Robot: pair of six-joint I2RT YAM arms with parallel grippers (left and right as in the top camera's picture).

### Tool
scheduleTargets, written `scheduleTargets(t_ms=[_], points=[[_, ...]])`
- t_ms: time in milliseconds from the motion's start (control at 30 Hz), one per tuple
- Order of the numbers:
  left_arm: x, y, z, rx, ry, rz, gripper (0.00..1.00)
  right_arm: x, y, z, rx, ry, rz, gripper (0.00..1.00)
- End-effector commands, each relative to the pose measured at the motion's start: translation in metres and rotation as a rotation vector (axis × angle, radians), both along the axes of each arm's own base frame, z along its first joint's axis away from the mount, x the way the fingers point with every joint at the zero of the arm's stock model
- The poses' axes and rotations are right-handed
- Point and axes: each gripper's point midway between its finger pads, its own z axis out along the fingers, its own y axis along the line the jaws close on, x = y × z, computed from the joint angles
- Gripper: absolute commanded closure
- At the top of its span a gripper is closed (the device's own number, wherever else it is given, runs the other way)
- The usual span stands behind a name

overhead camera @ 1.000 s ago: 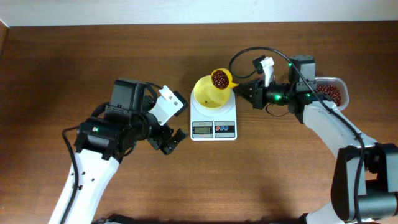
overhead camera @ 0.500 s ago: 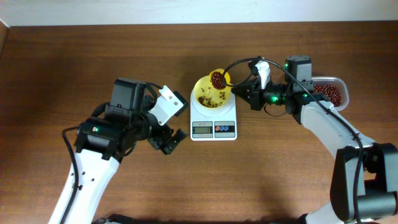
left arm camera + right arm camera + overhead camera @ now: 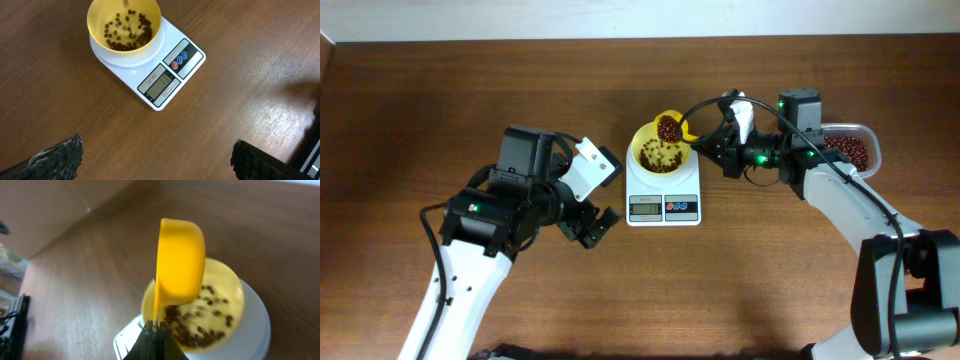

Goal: Scoop item into bowl and weigh 50g on scale
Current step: 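Tilt the scoop with the right gripper to pour beans into the bowl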

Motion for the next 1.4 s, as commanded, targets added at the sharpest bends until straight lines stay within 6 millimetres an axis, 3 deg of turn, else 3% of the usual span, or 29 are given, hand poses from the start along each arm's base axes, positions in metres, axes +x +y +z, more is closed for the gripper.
scheduleTargets(t_ms=[0,100,267,367,433,500,600,667,733,800,867,967,1033,1100,1167,1267,1300,1367], points=[[0.003,0.0,0.009,-0.004,-0.031,-0.008,0.01,0.003,-0.001,-0.001,-0.041,-0.035,-0.017,0.96],[0.003,0.0,0.009,-0.004,-0.031,-0.008,0.01,-0.003,0.004,0.005,0.003,-0.038,0.03,0.96],[0.003,0.0,0.009,-0.004,-0.031,-0.008,0.01,0.001,0.002,-0.008,-0.021,-0.015,0.009,0.96],[0.003,0.0,0.009,-0.004,-0.031,-0.008,0.01,-0.005,0.008,0.003,0.034,-0.035,0.064,0.96],[0.003,0.0,0.009,-0.004,-0.031,-0.008,0.01,0.006,0.001,-0.01,-0.033,-0.033,-0.007,0.96],[0.003,0.0,0.009,-0.004,-0.031,-0.008,0.01,-0.005,0.01,0.006,0.048,-0.055,0.08,0.96],[0.003,0.0,0.009,-0.004,-0.031,-0.008,0.01,0.005,0.003,-0.008,-0.013,-0.046,0.014,0.96],[0.003,0.0,0.009,-0.004,-0.031,-0.008,0.01,-0.003,0.01,0.003,0.046,-0.064,0.079,0.96],[0.003,0.0,0.009,-0.004,-0.031,-0.008,0.01,0.008,0.002,-0.011,-0.024,-0.058,-0.001,0.96],[0.003,0.0,0.009,-0.004,-0.031,-0.008,0.01,-0.005,0.012,0.007,0.066,-0.086,0.099,0.96],[0.003,0.0,0.009,-0.004,-0.031,-0.008,0.01,0.009,0.003,-0.013,-0.043,-0.087,0.001,0.96],[0.003,0.0,0.009,-0.004,-0.031,-0.008,0.01,-0.004,0.012,0.002,0.041,-0.103,0.091,0.96],[0.003,0.0,0.009,-0.004,-0.031,-0.008,0.01,0.011,-0.002,-0.024,-0.083,-0.068,-0.037,0.96],[0.003,0.0,0.009,-0.004,-0.031,-0.008,0.01,0.003,0.006,-0.015,-0.024,-0.078,0.026,0.96],[0.003,0.0,0.009,-0.004,-0.031,-0.008,0.01,0.013,-0.002,-0.029,-0.094,-0.075,-0.04,0.96],[0.003,0.0,0.009,-0.004,-0.031,-0.008,0.01,-0.001,0.014,0.0,0.031,-0.144,0.091,0.96],[0.003,0.0,0.009,-0.004,-0.031,-0.008,0.01,0.016,0.002,-0.022,-0.077,-0.116,-0.028,0.96],[0.003,0.0,0.009,-0.004,-0.031,-0.008,0.01,0.007,0.007,-0.012,-0.026,-0.117,0.026,0.96]])
